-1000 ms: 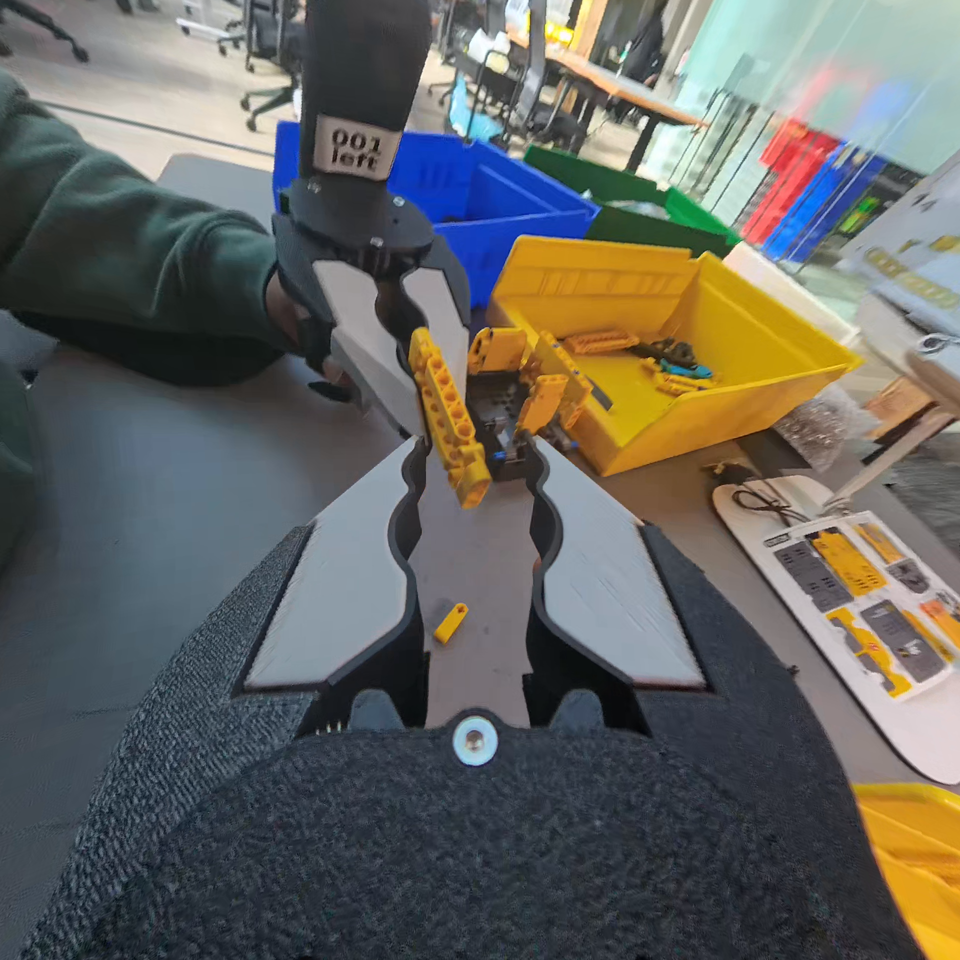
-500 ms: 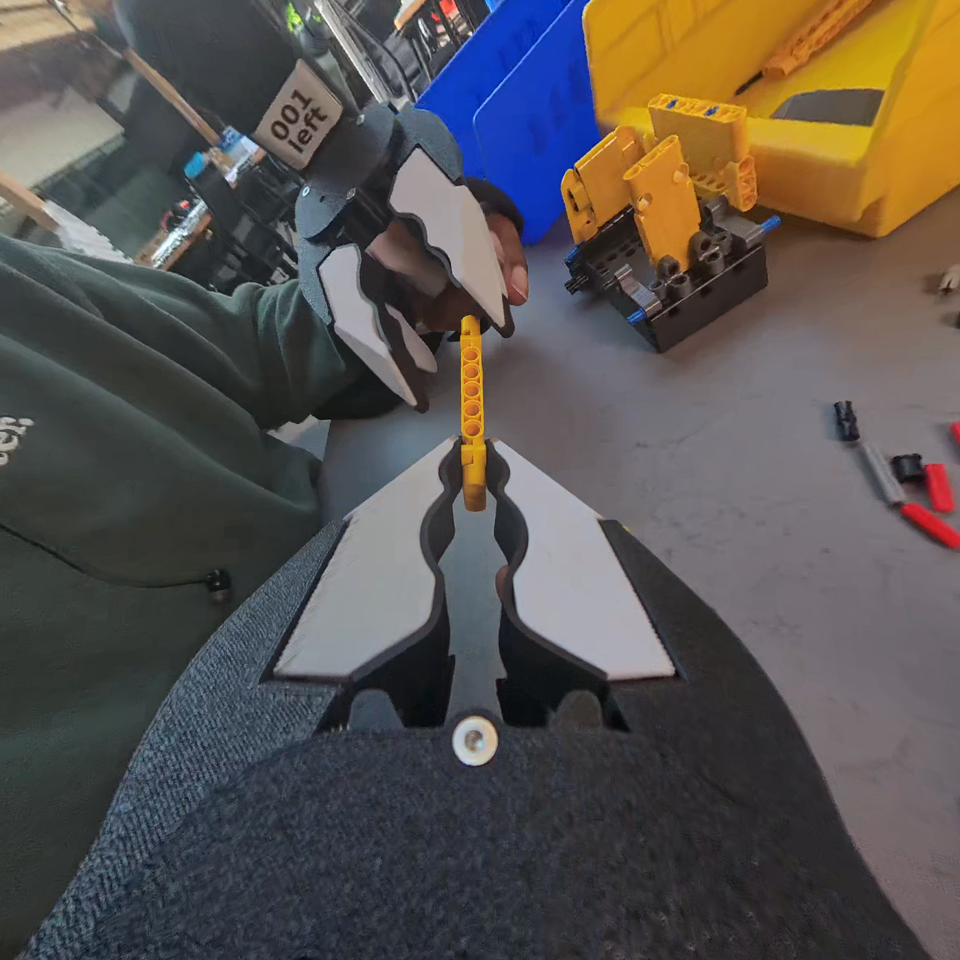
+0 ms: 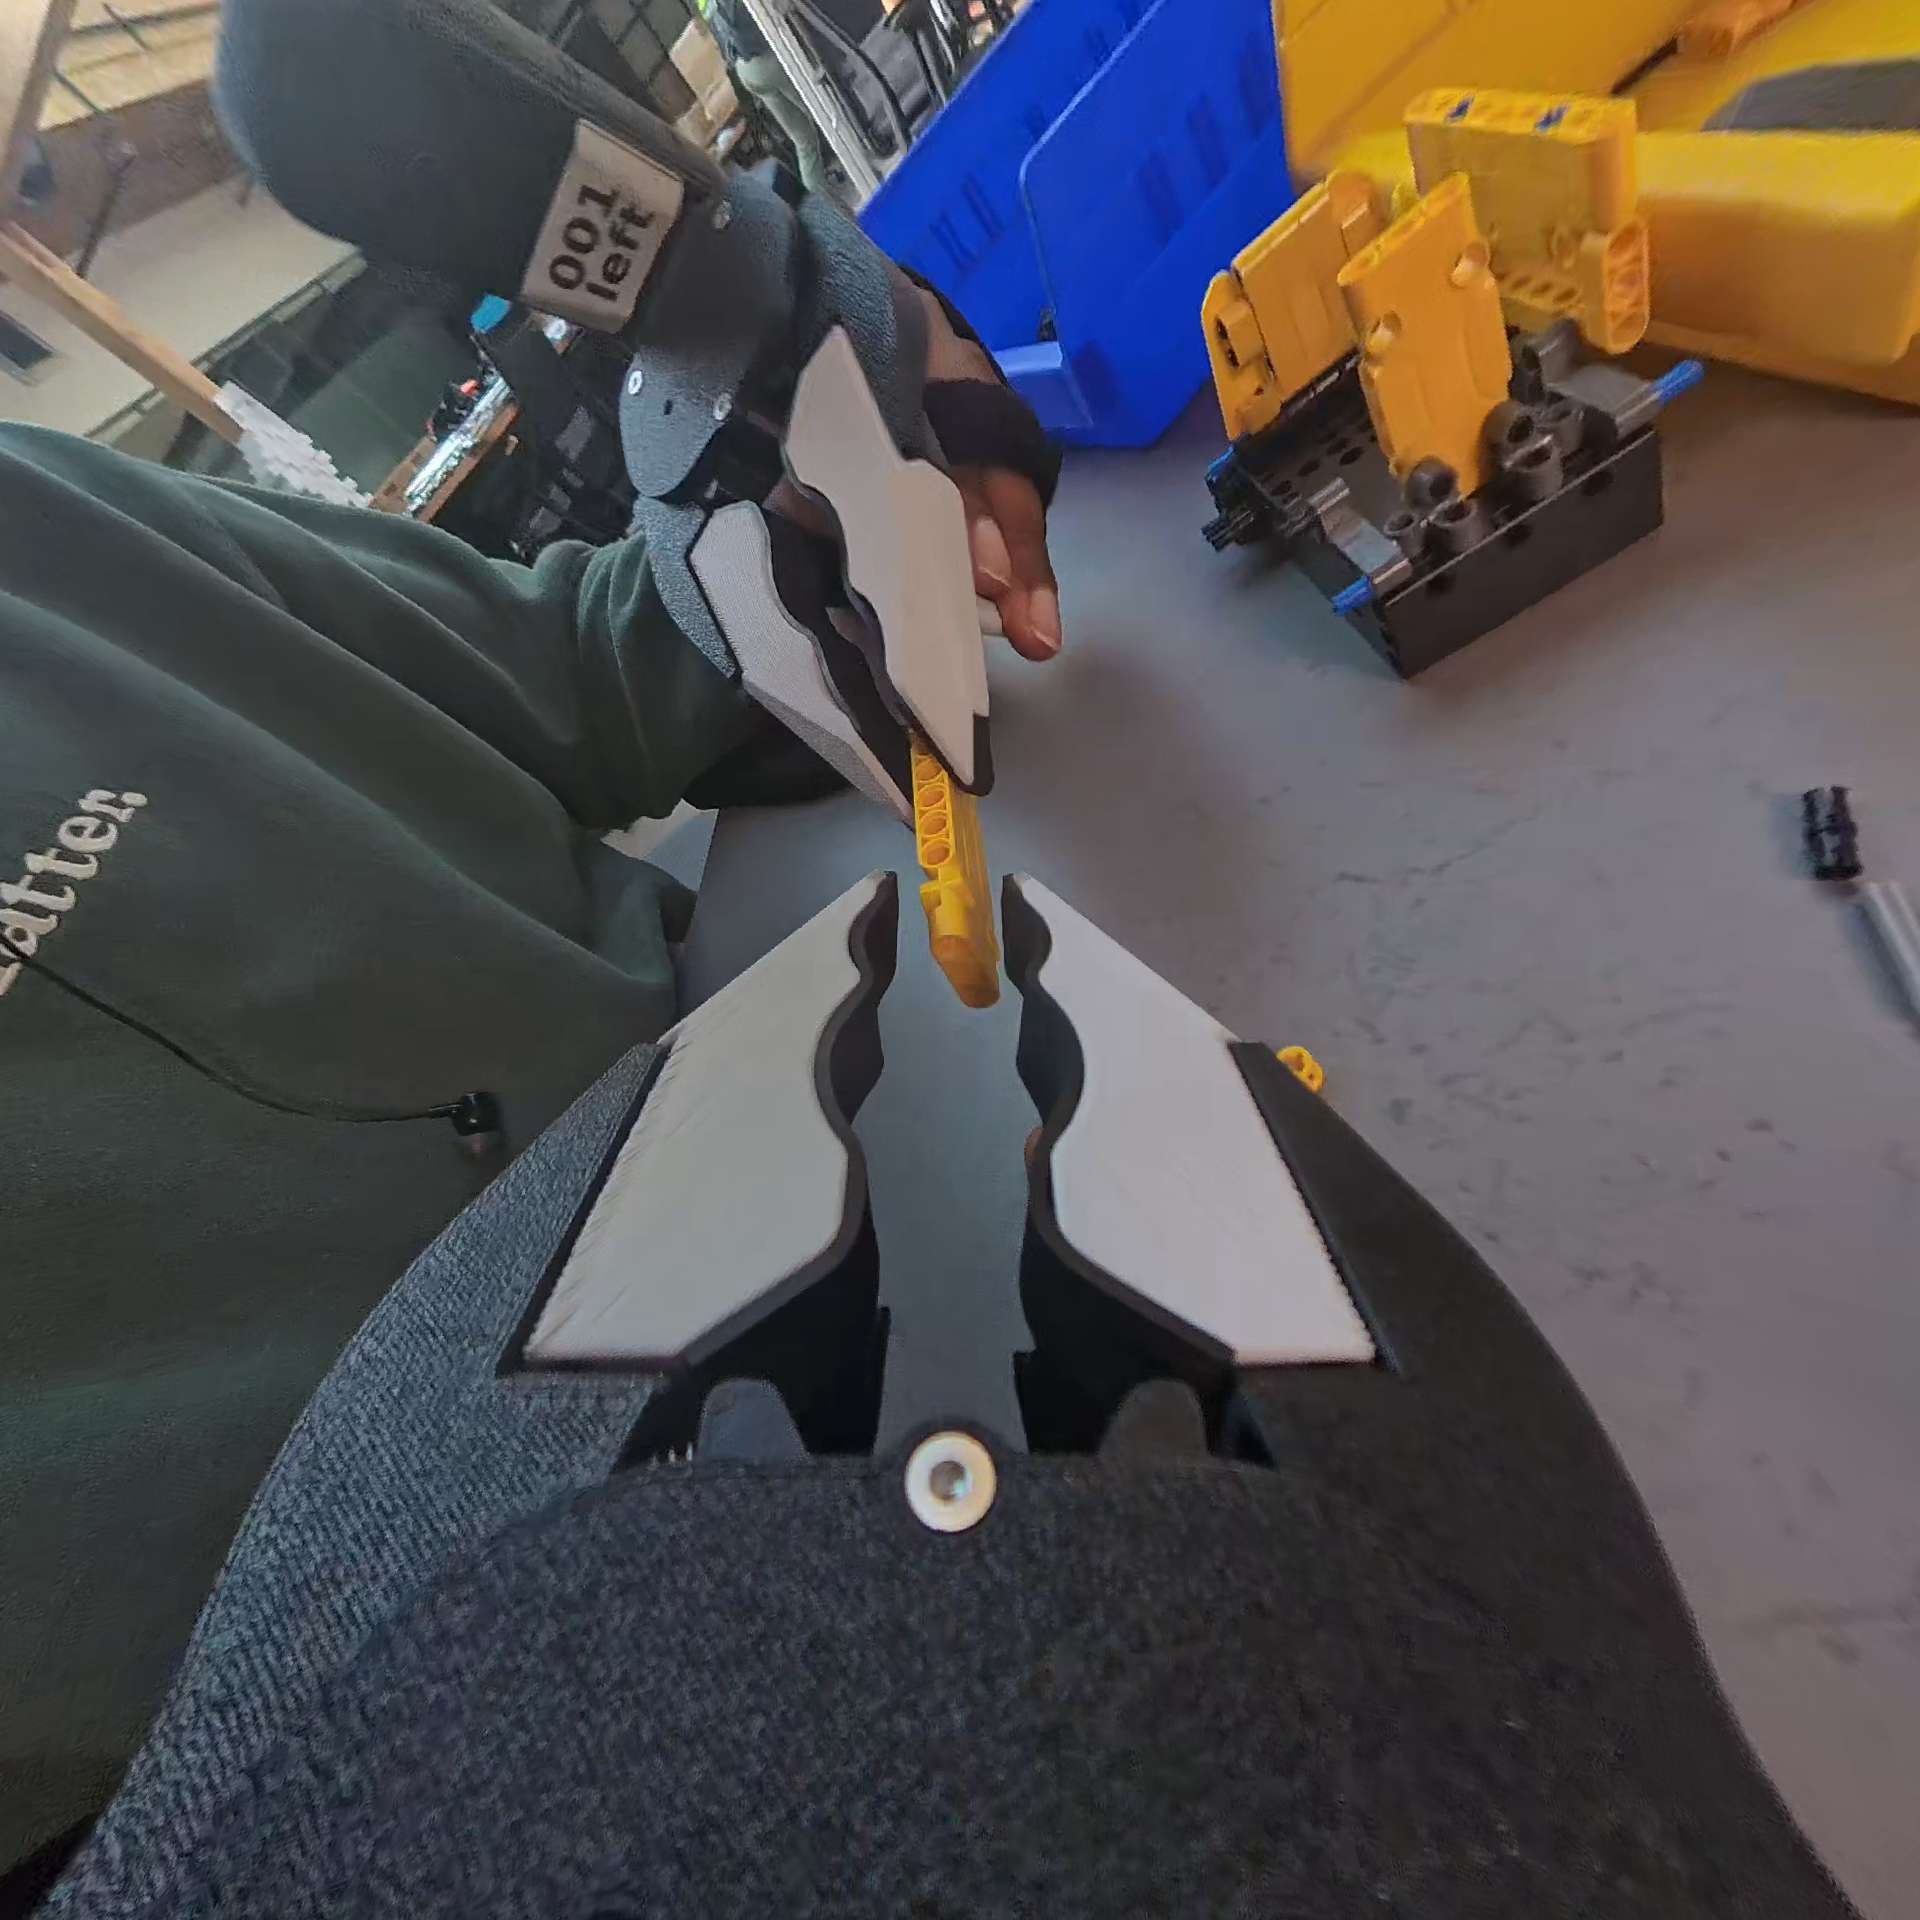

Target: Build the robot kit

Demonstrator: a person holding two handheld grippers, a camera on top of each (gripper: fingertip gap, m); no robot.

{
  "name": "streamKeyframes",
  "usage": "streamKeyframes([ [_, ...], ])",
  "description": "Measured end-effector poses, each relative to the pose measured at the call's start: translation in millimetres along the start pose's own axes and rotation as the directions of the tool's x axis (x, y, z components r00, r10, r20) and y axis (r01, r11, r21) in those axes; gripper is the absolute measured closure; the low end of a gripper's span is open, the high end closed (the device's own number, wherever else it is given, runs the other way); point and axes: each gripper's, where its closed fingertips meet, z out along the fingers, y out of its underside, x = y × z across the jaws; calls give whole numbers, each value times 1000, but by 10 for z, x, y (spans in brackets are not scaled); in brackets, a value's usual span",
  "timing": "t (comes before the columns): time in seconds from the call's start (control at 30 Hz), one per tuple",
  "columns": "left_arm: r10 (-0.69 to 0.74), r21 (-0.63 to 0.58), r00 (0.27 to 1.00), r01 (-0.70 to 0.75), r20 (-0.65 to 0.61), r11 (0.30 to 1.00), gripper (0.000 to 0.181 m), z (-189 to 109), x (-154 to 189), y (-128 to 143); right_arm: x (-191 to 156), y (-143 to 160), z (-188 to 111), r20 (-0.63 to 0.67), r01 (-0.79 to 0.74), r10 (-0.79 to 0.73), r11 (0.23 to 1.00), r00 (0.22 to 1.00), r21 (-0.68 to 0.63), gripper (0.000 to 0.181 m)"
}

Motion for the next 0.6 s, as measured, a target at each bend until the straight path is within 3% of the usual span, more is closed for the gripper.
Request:
streamKeyframes([
  [0.17, -181, -30, 980, 179, -82, 983, 173, -39, -4, 71, -62, -150, -163, -55, 136, -134, 989, 989, 48, 159],
  [0.23, -332, -98, 931, 320, -154, 942, 173, -19, 57, 176, 30, -165, -194, -150, 241, -234, 970, 961, 31, 159],
  [0.33, -551, -190, 804, 519, -222, 834, 173, 13, 116, 323, 151, -126, -162, -299, 463, -469, 881, 831, -97, 155],
  [0.4, -610, -205, 766, 576, -200, 791, 173, 29, 66, 399, 111, -75, -68, -309, 564, -585, 809, 750, -163, 151],
  [0.47, -641, -230, 745, 601, -187, 765, 173, 23, 57, 460, 79, -43, 0, -302, 595, -626, 779, 719, -198, 149],
  [0.6, -653, -282, 743, 602, -143, 747, 173, 24, 55, 593, 147, 31, -3, -298, 592, -640, 769, 709, -243, 146],
])
